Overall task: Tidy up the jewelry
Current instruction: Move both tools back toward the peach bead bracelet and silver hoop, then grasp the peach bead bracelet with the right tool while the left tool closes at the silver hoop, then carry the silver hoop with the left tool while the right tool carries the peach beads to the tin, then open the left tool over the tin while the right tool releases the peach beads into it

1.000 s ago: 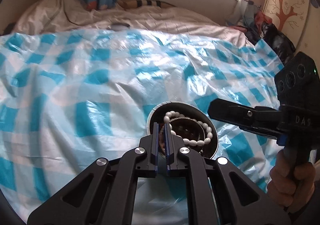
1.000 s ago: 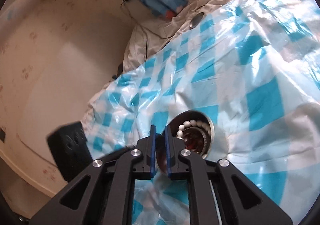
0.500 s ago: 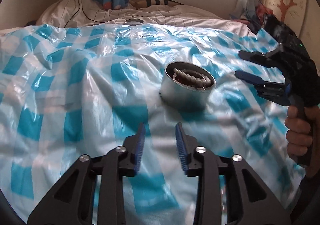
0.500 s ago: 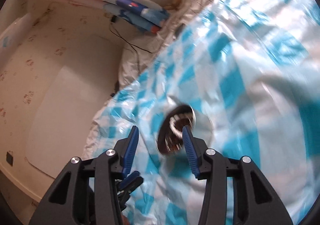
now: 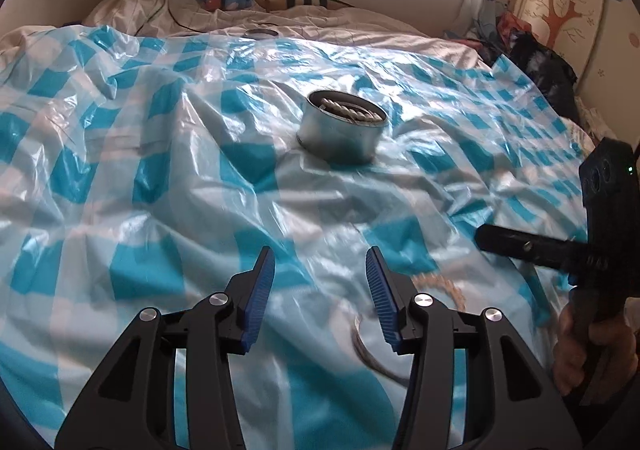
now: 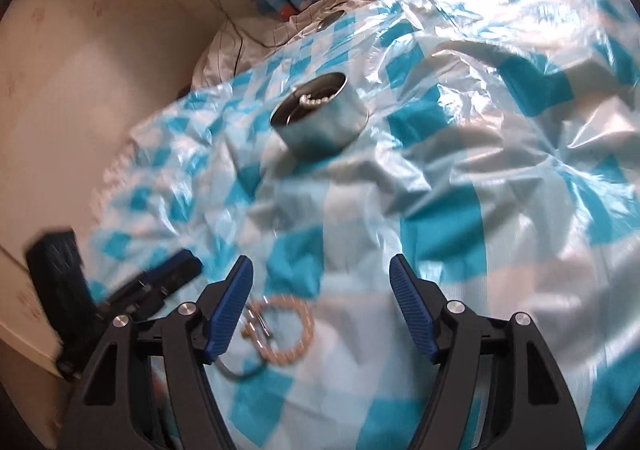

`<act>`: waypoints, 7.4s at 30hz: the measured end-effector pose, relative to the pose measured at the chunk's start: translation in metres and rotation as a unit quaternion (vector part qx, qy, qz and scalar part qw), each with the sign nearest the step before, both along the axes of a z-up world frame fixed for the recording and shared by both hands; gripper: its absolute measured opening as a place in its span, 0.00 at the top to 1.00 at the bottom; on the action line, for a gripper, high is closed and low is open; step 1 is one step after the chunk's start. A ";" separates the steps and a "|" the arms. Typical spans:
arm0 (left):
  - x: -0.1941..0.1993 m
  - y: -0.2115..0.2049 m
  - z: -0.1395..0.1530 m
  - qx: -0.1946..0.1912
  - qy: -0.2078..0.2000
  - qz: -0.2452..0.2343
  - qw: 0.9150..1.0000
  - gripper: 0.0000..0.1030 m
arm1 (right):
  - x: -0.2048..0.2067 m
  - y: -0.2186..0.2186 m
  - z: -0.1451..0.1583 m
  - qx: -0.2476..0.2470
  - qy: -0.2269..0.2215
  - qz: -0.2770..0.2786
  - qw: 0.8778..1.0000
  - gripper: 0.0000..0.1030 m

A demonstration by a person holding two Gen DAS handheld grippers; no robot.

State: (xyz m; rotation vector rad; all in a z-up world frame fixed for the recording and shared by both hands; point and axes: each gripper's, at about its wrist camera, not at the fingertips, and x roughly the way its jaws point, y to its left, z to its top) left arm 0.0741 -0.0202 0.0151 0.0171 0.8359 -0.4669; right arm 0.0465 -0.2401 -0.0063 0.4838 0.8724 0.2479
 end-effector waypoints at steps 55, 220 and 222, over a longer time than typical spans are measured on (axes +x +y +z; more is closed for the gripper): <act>0.009 -0.016 -0.010 0.015 -0.039 -0.011 0.999 0.95 | -0.001 -0.011 0.004 -0.130 -0.044 -0.067 0.988 0.92; 0.169 -0.072 0.026 -0.004 0.024 -0.038 0.999 0.96 | 0.122 -0.083 0.028 0.236 -0.031 -0.067 0.969 0.47; 0.182 -0.076 0.017 0.003 0.039 -0.025 0.999 0.92 | 0.122 -0.084 0.029 0.230 -0.031 -0.071 0.970 0.39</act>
